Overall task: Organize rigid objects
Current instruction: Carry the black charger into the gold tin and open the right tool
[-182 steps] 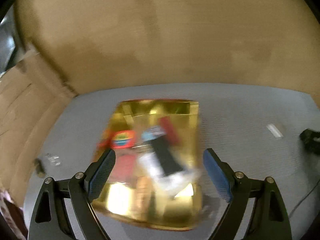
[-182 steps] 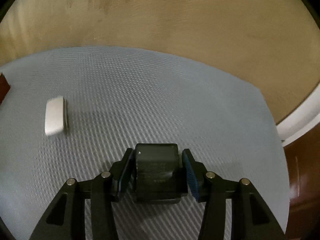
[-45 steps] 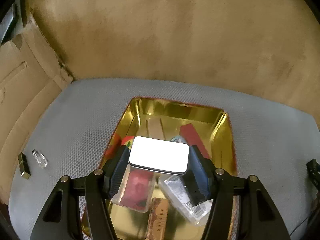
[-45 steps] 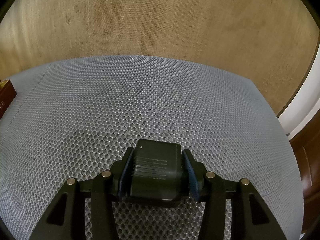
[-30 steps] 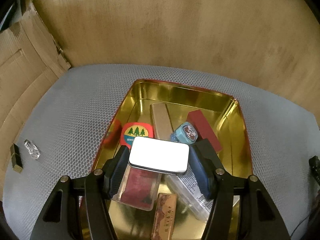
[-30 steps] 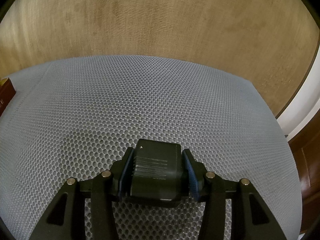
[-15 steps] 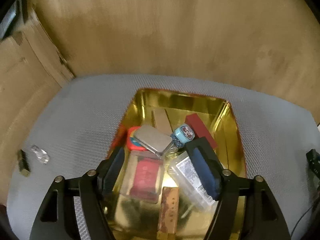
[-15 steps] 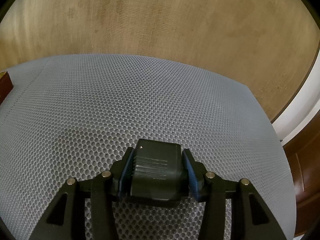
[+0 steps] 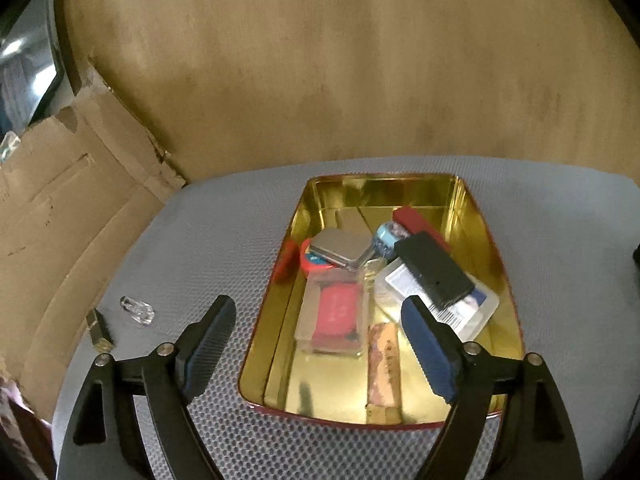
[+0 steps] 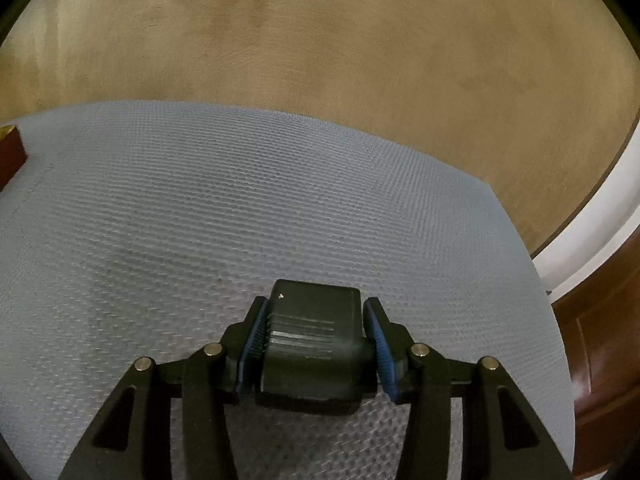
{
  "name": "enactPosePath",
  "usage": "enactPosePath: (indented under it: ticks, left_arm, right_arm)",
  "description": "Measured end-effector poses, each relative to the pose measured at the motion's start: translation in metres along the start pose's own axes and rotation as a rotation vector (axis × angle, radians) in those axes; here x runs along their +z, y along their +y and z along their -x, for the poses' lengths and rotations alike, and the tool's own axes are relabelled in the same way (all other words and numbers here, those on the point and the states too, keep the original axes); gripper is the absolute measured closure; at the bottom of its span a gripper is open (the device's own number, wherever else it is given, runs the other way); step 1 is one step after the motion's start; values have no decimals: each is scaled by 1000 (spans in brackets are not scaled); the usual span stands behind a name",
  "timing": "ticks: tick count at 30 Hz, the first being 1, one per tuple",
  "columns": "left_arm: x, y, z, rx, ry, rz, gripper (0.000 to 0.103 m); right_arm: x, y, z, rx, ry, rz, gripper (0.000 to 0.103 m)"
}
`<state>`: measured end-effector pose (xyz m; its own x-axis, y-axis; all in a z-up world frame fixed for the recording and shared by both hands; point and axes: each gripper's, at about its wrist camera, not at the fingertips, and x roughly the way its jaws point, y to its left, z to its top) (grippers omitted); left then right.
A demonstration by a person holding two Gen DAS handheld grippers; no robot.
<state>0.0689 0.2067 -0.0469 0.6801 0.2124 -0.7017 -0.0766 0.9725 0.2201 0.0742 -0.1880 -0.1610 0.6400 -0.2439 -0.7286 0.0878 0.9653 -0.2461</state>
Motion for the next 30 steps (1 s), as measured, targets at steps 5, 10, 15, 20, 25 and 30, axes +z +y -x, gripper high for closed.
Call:
enactPosePath:
  ticks: [5, 10, 15, 20, 25, 30]
  left_arm:
    - [4, 9, 1, -3, 11, 24, 18]
    - [9, 28, 6, -13, 16, 89, 16]
    - [12, 38, 8, 10, 11, 107, 16]
    - [13, 48, 13, 28, -2, 137, 16]
    - [14, 60, 12, 48, 2, 166, 16]
    - [13, 72, 11, 58, 7, 216, 10]
  right_arm:
    - [14, 39, 32, 64, -46, 47, 54]
    - [34, 93, 65, 197, -81, 79, 54]
    - [53, 158, 102, 337, -120, 148, 54]
    - [66, 207, 127, 413, -159, 221, 54]
    - [80, 246, 148, 491, -170, 265, 54]
    - [87, 274, 157, 557, -154, 278, 54]
